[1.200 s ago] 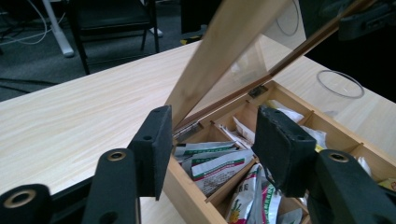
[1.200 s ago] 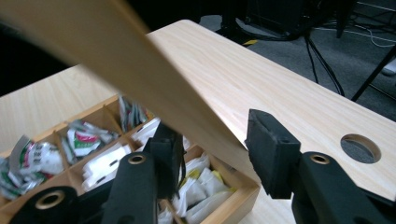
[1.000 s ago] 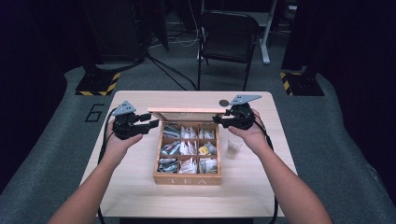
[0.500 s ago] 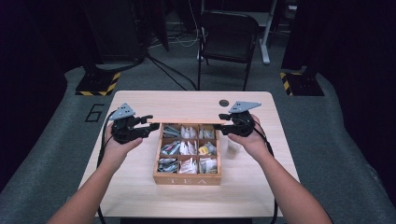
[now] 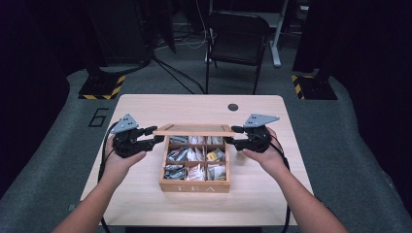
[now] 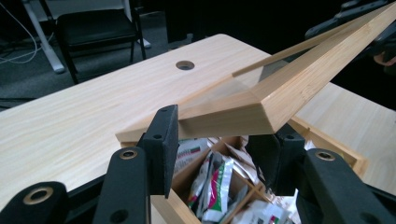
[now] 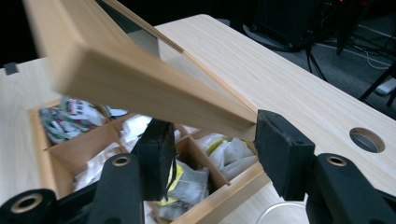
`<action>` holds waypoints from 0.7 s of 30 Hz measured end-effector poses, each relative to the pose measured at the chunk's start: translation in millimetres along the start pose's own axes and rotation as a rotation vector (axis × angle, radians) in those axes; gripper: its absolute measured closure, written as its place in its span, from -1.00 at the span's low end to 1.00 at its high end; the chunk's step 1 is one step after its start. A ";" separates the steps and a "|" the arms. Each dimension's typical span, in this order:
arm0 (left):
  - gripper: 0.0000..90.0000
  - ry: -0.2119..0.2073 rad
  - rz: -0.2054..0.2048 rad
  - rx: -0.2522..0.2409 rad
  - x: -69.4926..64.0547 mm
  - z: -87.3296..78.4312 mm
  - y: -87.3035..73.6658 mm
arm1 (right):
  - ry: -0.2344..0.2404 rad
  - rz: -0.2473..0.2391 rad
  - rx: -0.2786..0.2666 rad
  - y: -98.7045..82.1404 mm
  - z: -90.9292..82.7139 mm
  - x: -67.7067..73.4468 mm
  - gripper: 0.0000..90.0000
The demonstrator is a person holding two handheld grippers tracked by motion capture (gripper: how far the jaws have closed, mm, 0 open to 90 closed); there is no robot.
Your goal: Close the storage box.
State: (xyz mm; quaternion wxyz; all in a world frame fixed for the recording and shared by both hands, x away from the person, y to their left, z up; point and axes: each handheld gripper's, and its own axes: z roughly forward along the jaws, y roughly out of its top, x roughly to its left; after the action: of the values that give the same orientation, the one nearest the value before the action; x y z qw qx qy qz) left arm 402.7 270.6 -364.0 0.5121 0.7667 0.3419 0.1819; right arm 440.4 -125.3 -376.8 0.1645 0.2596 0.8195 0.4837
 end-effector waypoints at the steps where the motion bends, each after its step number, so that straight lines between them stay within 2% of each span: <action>1: 0.18 -0.001 0.001 0.003 -0.9 -0.8 -1.9 | 0.002 0.001 -0.005 -0.3 -2.6 2.6 0.05; 5: 0.18 -0.003 0.028 0.013 -5.1 -3.4 -9.7 | 0.010 0.002 -0.021 -2.8 -9.1 10.9 0.07; 11: 0.18 0.005 0.030 0.007 -11.1 -4.5 -21.9 | 0.014 -0.016 -0.035 -10.3 -16.4 22.3 0.07; 15: 0.16 0.003 0.027 0.009 -13.6 -5.0 -28.9 | 0.013 -0.007 -0.034 -17.6 -20.4 30.5 0.07; 21: 0.16 0.012 0.044 0.020 -20.2 -6.4 -42.9 | 0.010 -0.004 -0.045 -28.5 -26.1 42.8 0.07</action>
State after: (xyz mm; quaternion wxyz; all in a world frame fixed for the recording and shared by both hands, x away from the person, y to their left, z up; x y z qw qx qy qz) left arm 370.0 270.8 -399.0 0.4981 0.7781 0.3297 0.1944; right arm 384.5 -130.1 -390.1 0.1672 0.2517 0.8098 0.5030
